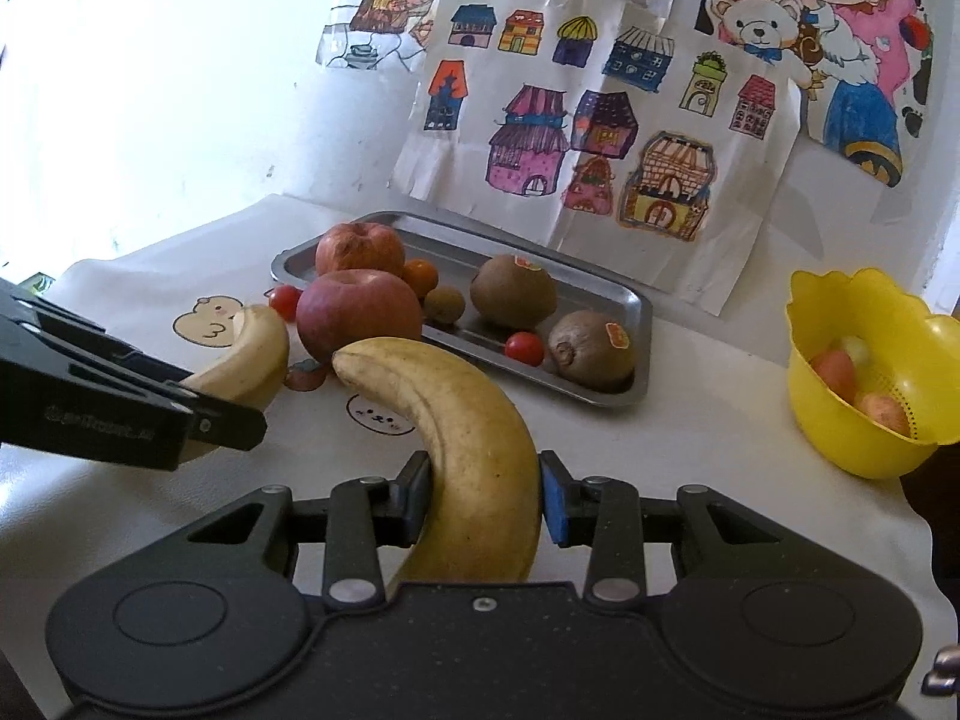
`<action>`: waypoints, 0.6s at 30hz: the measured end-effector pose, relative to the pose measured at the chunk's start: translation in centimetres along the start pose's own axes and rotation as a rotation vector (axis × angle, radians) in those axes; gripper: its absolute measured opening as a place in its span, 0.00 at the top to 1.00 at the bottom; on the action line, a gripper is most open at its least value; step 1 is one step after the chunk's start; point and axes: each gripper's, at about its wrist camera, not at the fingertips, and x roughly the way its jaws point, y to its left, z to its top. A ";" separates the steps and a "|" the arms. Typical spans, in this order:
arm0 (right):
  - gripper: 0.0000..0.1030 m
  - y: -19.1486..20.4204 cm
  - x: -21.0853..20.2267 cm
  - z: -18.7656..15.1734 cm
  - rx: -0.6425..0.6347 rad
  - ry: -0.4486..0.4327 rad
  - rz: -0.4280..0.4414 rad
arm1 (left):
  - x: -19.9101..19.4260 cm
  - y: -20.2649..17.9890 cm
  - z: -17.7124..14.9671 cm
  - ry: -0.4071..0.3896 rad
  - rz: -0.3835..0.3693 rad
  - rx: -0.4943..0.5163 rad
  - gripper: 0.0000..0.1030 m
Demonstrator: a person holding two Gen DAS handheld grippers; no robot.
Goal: Organize fruits
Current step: 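Carry the bananas over the metal tray with the left tool while the right tool carries its banana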
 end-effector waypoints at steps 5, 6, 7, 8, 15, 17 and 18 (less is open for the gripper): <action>0.62 -0.1 -0.2 0.0 0.007 -0.006 -0.006 | -1.1 -0.3 -0.1 -0.058 0.017 0.019 0.63; 0.62 -0.1 -0.3 0.0 0.009 -0.007 -0.007 | -1.2 -0.3 -0.1 -0.069 0.019 0.020 0.63; 0.62 -0.1 -0.3 0.0 0.011 -0.010 -0.007 | -1.4 -0.4 -0.1 -0.080 0.024 0.022 0.63; 0.62 -0.1 -0.3 0.0 0.014 -0.015 -0.008 | -1.5 -0.5 -0.1 -0.092 0.030 0.026 0.63; 0.62 -0.7 -0.6 1.3 0.025 -0.056 -0.009 | -1.9 -0.5 1.1 -0.146 0.043 0.031 0.63; 0.62 -1.2 -0.4 2.0 0.030 -0.072 -0.008 | -1.7 -0.5 1.9 -0.161 0.046 0.031 0.63; 0.62 -1.6 -0.3 2.5 0.039 -0.080 -0.005 | -1.6 -0.4 2.4 -0.169 0.044 0.029 0.63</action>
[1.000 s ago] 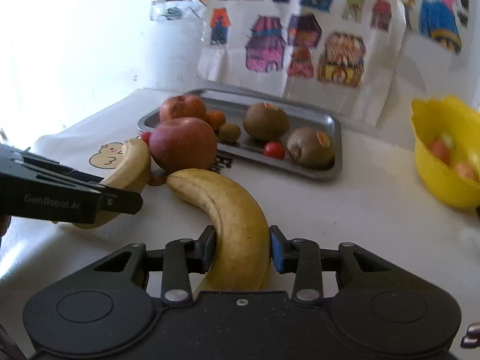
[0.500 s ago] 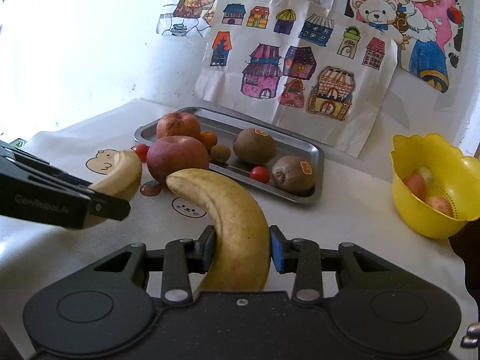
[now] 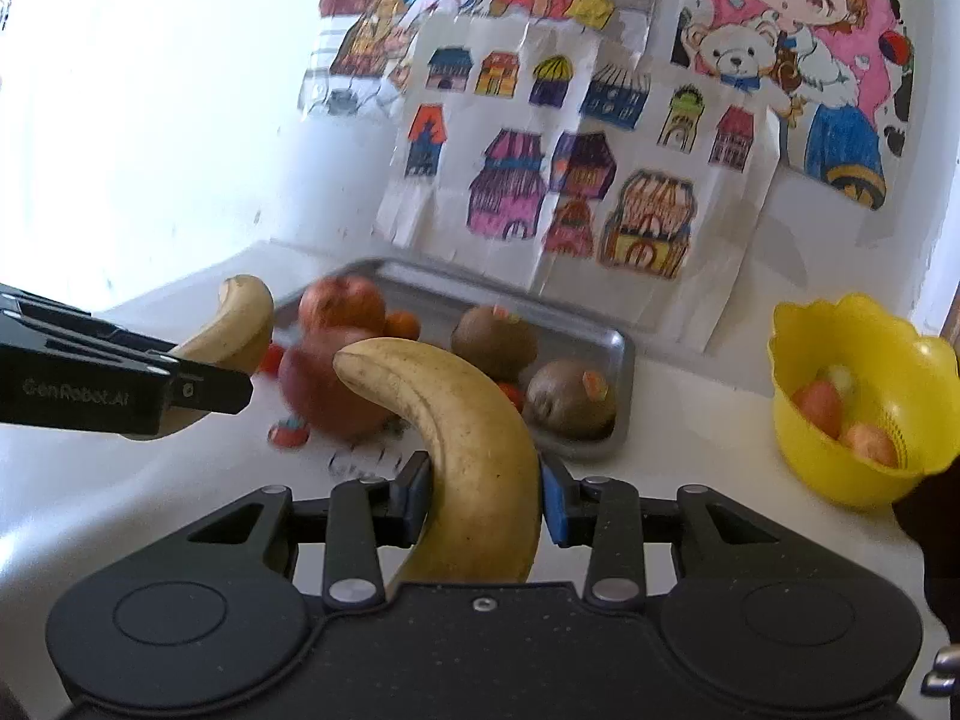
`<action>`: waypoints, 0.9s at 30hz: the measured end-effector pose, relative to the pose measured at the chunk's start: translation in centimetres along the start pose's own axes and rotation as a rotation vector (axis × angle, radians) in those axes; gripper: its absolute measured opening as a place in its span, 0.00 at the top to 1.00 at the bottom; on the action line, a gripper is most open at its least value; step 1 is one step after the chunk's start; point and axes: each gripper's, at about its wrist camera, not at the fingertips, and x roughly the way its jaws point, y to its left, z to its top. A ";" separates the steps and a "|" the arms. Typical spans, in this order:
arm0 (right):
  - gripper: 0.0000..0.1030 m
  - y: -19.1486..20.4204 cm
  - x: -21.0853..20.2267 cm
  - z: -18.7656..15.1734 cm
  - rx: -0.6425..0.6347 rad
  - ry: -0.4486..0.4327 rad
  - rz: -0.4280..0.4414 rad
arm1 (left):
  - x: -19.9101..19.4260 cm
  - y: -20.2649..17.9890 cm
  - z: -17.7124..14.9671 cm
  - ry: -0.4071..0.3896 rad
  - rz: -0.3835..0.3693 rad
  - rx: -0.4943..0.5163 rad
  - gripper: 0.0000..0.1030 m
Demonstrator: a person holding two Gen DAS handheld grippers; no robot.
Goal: Organize fruits
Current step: 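Carry the bananas over the metal tray with the left tool while the right tool carries its banana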
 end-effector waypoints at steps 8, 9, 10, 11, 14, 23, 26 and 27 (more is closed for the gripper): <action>0.62 -3.9 4.1 4.1 0.118 -0.040 0.020 | 3.6 0.5 4.8 -0.072 -0.012 -0.004 0.63; 0.62 -4.3 4.8 4.5 0.132 -0.040 0.021 | 4.1 0.6 5.4 -0.078 -0.014 -0.003 0.63; 0.62 -4.8 5.5 5.0 0.149 -0.038 0.023 | 4.7 0.7 6.1 -0.085 -0.016 -0.003 0.63; 0.62 -5.2 6.4 5.4 0.165 -0.037 0.026 | 5.3 0.8 6.7 -0.090 -0.020 -0.002 0.63; 0.62 -6.4 8.8 6.7 0.197 -0.029 0.024 | 7.1 1.1 8.4 -0.109 -0.028 0.005 0.63; 0.62 -8.5 15.4 8.2 0.237 0.055 0.026 | 13.2 1.9 11.0 -0.064 -0.044 -0.018 0.63; 0.62 -8.7 16.9 8.2 0.236 0.081 0.020 | 14.9 1.8 10.9 -0.033 -0.045 -0.010 0.63; 0.62 -8.7 17.3 8.1 0.237 0.087 0.021 | 15.4 1.7 10.8 -0.021 -0.046 -0.008 0.63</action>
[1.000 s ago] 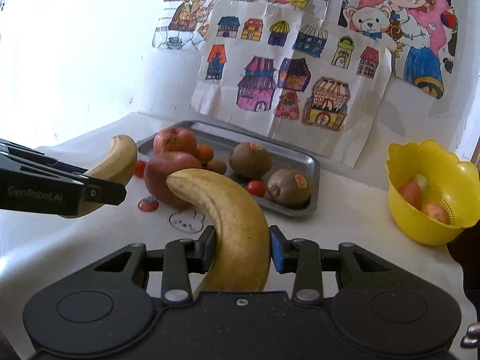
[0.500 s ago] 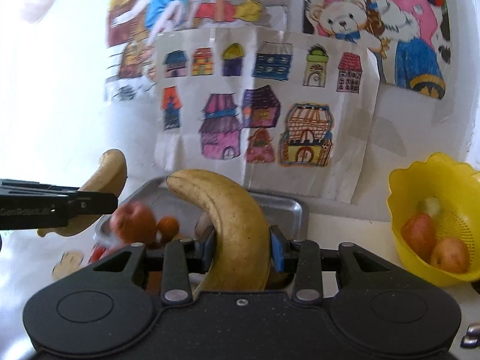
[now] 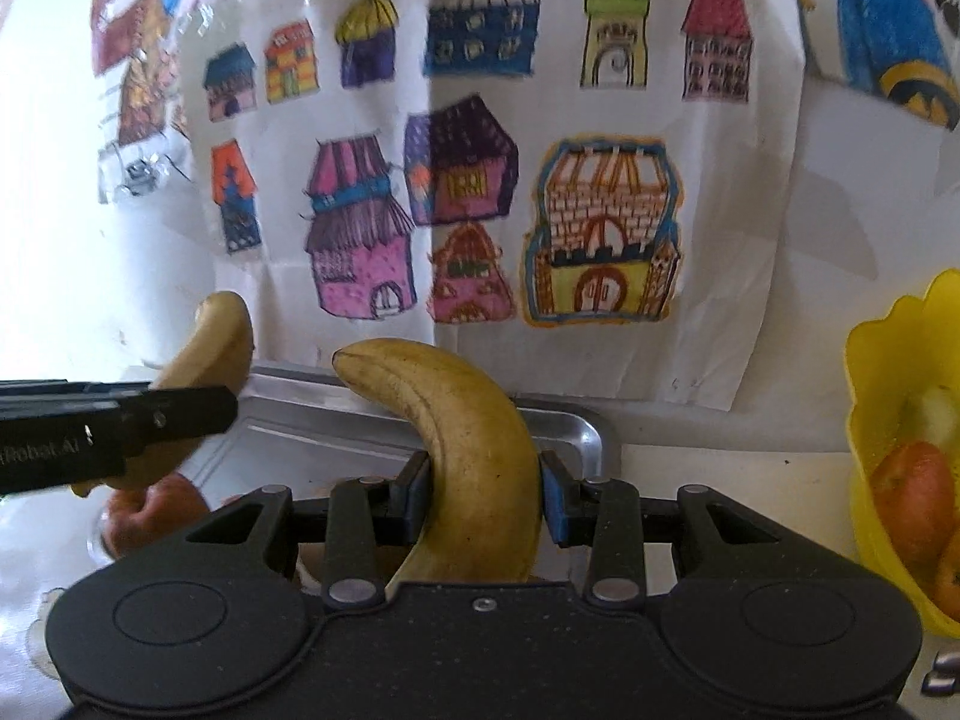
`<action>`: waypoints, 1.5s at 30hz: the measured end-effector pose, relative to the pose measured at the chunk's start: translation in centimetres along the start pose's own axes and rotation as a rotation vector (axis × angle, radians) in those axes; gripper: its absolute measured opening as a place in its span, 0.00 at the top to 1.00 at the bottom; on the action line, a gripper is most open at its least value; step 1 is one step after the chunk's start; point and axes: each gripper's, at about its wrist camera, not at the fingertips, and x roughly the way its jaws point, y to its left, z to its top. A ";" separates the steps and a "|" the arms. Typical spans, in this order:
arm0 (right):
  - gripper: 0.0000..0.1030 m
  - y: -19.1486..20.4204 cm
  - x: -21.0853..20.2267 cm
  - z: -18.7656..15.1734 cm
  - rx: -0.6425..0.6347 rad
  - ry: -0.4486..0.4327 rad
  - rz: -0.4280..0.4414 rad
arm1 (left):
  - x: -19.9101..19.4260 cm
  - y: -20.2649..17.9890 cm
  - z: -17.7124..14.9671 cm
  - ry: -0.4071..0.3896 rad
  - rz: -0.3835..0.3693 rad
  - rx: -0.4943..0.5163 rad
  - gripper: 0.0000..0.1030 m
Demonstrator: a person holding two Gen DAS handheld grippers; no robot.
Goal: Organize fruits
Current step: 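Carry the bananas over the metal tray with the left tool while the right tool carries its banana, then open both tools to drop the bananas into the metal tray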
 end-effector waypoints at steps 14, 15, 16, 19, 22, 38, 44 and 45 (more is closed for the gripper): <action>0.60 -0.3 2.1 0.0 -0.002 0.036 0.019 | 3.0 -0.1 -0.9 0.063 -0.004 0.019 0.62; 0.60 -0.3 2.2 -0.1 -0.001 0.037 0.020 | 3.1 -0.2 -0.8 0.064 -0.004 0.021 0.62; 0.60 -0.3 2.2 -0.2 0.000 0.037 0.021 | 3.2 -0.2 -0.8 0.064 -0.003 0.025 0.61; 0.61 -0.5 2.1 -0.1 0.005 0.021 0.014 | 3.2 -0.3 -0.9 0.062 0.001 0.042 0.61; 0.61 -0.5 1.9 0.0 0.000 0.017 0.010 | 3.3 -0.3 -0.9 0.064 -0.001 0.046 0.61; 0.19 -0.8 -2.3 -1.0 0.013 -0.083 -0.047 | -0.5 0.0 -0.5 -0.051 0.007 0.008 0.13; 0.05 0.6 -5.9 -1.3 -0.025 -0.155 -0.052 | -4.1 -0.2 -0.3 -0.136 0.019 0.004 0.00; 0.04 0.9 -6.6 -1.4 -0.031 -0.168 -0.052 | -4.8 -0.2 -0.3 -0.146 0.018 0.001 0.00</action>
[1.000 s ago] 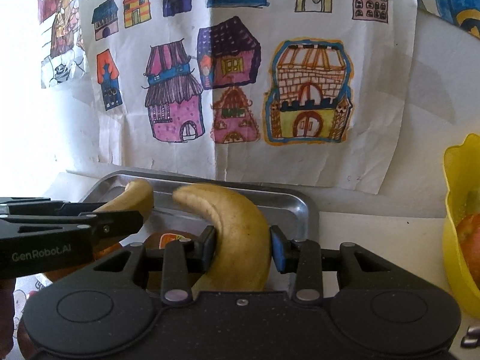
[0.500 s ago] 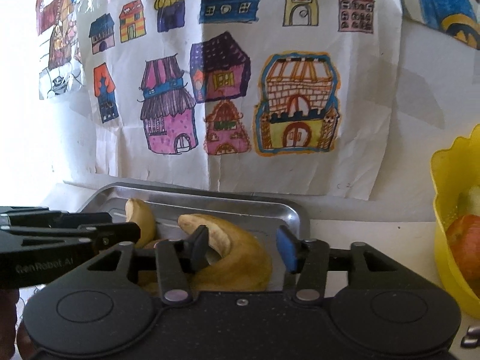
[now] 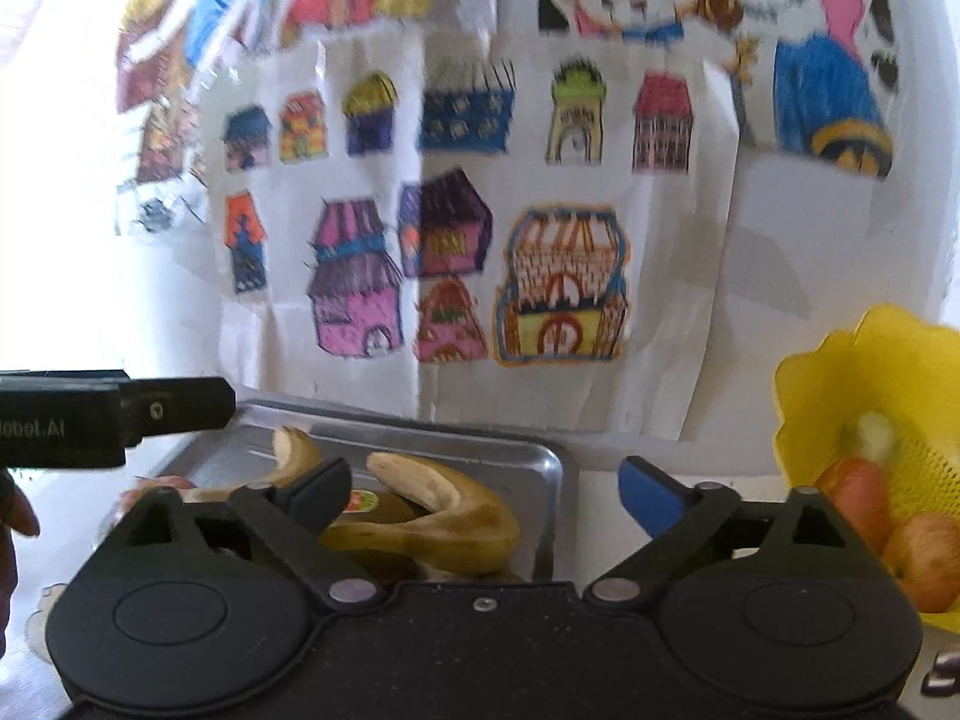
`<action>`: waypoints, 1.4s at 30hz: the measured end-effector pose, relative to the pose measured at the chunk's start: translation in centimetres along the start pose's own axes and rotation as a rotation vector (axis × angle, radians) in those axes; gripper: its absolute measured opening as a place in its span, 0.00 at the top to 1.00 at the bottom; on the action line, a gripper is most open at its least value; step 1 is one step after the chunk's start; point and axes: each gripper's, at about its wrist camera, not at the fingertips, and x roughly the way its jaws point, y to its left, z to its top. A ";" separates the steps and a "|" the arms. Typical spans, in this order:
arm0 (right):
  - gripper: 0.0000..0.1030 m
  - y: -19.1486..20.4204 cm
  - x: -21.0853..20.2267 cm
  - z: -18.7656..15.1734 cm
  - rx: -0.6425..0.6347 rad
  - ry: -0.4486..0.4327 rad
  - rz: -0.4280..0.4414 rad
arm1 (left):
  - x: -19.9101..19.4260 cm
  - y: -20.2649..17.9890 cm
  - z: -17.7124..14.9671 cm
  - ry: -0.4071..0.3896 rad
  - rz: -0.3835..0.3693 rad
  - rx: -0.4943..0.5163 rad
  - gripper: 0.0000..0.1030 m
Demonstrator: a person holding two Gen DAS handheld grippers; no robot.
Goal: Organize fruits
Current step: 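Open both tools to drop the bananas into the metal tray, then withdraw both tools from the tray toward the red apple and cherry tomato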
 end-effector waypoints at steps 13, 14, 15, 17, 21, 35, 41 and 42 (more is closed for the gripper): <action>0.01 1.8 -9.0 -0.4 -0.024 -0.103 -0.017 | -8.5 -0.7 -0.4 -0.081 0.089 0.030 0.00; 0.01 1.8 -9.8 -0.6 -0.022 -0.109 -0.019 | -9.2 -0.7 -0.6 -0.083 0.101 0.031 0.00; 0.01 1.8 -10.5 -0.8 -0.020 -0.114 -0.021 | -9.8 -0.6 -0.7 -0.086 0.110 0.030 0.00; 0.01 1.8 -12.1 -1.3 -0.016 -0.123 -0.027 | -11.1 -0.3 -1.1 -0.088 0.112 0.027 0.00; 0.01 2.2 -14.8 -2.4 -0.026 -0.143 -0.035 | -13.4 0.8 -2.1 -0.067 0.125 0.031 0.00; 0.01 4.9 -20.0 -7.8 -0.052 -0.046 -0.041 | -18.3 4.4 -7.4 0.015 0.180 0.041 0.00; 0.01 6.4 -19.5 -10.3 -0.050 0.057 -0.026 | -18.3 5.2 -9.1 0.090 0.165 0.019 0.00; 0.01 6.8 -19.2 -10.8 -0.051 0.082 -0.023 | -18.1 5.3 -9.3 0.112 0.158 0.019 0.00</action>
